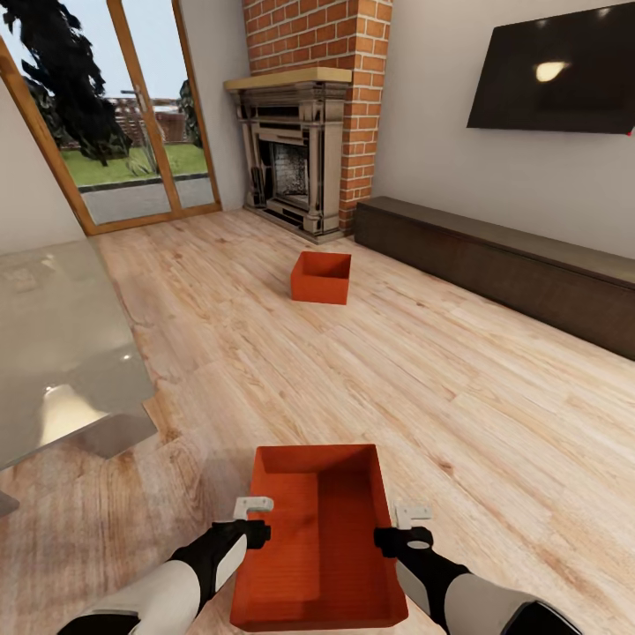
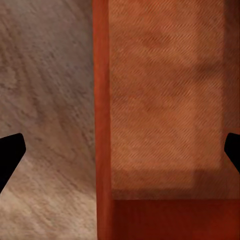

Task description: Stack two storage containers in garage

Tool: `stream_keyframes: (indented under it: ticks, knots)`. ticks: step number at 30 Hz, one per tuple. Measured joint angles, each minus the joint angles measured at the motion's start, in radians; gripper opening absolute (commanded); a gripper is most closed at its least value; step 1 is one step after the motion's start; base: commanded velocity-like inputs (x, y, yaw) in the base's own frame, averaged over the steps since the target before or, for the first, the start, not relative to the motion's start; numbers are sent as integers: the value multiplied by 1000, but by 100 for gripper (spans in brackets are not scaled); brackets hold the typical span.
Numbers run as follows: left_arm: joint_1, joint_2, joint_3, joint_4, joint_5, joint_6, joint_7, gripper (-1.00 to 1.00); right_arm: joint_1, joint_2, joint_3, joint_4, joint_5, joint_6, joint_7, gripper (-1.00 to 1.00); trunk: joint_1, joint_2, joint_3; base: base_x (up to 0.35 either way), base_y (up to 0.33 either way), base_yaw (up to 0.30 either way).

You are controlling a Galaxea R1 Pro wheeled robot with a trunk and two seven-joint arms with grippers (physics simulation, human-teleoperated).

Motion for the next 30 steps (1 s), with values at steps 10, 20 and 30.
stream_keyframes:
  ticks: [10, 20, 30]
  knots:
    - [0, 1, 1, 4, 1, 2, 0, 100, 5, 3, 0, 15, -2, -21, 0, 100, 0, 0, 0, 0, 0, 0]
    - [0, 3, 2, 62, 3, -4, 0, 100, 13, 4, 0, 16, -1, -21, 0, 100, 0, 0, 0, 0, 0, 0]
    - [0, 7, 4, 66, 0, -9, 0, 100, 17, 4, 0, 16, 0, -21, 0, 100, 0, 0, 0, 0, 0, 0]
